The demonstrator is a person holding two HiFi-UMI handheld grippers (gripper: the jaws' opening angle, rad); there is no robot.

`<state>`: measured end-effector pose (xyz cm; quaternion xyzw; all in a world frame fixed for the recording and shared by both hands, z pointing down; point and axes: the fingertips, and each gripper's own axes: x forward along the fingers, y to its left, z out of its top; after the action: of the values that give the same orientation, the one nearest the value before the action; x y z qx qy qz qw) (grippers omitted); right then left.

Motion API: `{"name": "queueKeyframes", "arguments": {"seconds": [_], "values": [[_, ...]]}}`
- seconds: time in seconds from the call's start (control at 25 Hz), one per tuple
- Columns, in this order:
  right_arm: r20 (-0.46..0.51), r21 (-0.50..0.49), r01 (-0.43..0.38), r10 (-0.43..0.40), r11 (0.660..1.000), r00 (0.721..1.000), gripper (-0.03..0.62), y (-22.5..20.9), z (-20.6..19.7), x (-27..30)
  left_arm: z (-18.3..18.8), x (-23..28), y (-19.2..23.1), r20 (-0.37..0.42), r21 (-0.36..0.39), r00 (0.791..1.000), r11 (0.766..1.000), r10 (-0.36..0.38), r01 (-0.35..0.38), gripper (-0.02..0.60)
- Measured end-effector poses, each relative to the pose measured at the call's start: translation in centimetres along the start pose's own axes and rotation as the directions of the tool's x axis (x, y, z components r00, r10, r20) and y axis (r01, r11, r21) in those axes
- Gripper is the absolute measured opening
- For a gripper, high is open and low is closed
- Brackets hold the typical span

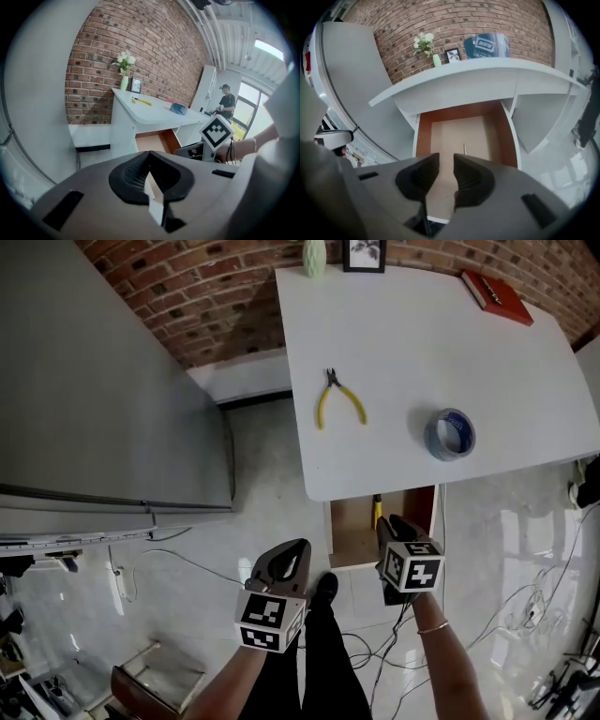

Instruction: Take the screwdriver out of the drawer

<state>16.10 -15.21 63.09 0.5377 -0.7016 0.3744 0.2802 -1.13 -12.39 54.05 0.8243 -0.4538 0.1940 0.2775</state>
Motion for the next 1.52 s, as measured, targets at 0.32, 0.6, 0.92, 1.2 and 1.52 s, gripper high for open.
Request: {"name": "queueKeyframes", "arguments": {"seconds": [0.32, 0.6, 0.92, 1.2, 1.52], "values": [[-0.081, -0.002, 0.028, -0.028, 1.000, 0.996, 0.081, -2.2, -1.1, 4.7, -1.4, 2.3, 0.9, -0.020, -0.020, 1.000, 1.000, 0.021, -0.021, -0.006], [-0.131, -0.027, 0.041, -0.044, 0.999, 0.990, 0.081, -3.0, -2.2, 7.3, -1.5, 4.2, 2.2, -0.022, -0.018, 0.999, 0.999, 0.045, -0.046, -0.006], [-0.199, -0.049, 0.071, -0.080, 0.996, 0.977, 0.081, -4.7, -3.4, 10.0, -2.7, 5.1, 2.5, -0.046, -0.063, 0.998, 0.997, 0.034, -0.036, -0.006], [-0.246, -0.113, 0.103, -0.128, 0.988, 0.961, 0.082, -5.7, -4.5, 11.7, -4.2, 5.0, 2.9, -0.076, -0.090, 0.997, 0.995, 0.027, -0.034, -0.006], [-0.280, -0.138, 0.130, -0.164, 0.982, 0.946, 0.083, -6.8, -5.5, 13.1, -5.3, 5.2, 3.0, -0.106, -0.136, 0.994, 0.990, 0.021, -0.036, -0.006]]}}
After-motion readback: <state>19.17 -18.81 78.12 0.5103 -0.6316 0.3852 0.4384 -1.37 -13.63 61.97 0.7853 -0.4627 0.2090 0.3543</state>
